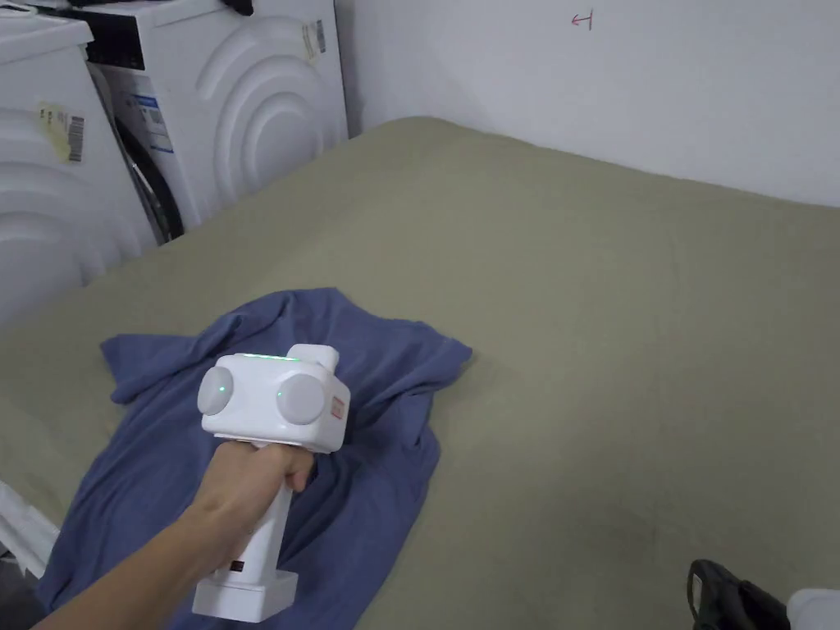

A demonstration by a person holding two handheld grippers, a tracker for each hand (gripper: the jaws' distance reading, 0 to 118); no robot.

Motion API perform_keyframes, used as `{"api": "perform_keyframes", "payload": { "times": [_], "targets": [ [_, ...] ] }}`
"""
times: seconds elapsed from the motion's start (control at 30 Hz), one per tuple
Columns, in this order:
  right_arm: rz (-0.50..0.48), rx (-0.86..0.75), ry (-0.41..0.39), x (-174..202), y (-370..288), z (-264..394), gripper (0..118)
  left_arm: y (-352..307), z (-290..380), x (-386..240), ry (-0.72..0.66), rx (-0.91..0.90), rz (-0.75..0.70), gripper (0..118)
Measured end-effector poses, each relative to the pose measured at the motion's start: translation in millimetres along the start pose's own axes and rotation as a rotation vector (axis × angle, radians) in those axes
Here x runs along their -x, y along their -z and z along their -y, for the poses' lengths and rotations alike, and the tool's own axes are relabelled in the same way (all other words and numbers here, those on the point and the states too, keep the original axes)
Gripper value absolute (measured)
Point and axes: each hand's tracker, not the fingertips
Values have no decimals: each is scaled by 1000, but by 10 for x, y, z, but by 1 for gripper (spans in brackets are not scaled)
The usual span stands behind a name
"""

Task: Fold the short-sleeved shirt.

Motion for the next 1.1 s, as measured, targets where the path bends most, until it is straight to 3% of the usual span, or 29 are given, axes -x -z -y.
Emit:
{"api": "perform_keyframes", "payload": {
  "times": [0.13,0.33,0.43,0.57,0.9,1.0,1.1],
  "targets": [
    [63,-19,10,-257,-316,6,2,-206,-185,-123,41,-4,45,0],
    [193,-53,67,-713,-899,46,2,-713,-381,-799,131,-87,157,0],
    [273,-63,63,-939,-1185,101,2,-921,-429,-1396,216,-130,227,0],
    [358,-78,115,-1246,-1559,189,2,-1102,-524,-2373,321,-148,387,0],
    [510,-85,208,-1763,-2077,410,2,-1649,141,-4663,523,-91,734,0],
    [525,-77,224,-1839,-2101,461,2,-1452,361,-4947,523,-22,734,0],
    [529,-59,230,-1900,-2063,530,2,-972,627,-5097,567,42,621,0]
  ]
}}
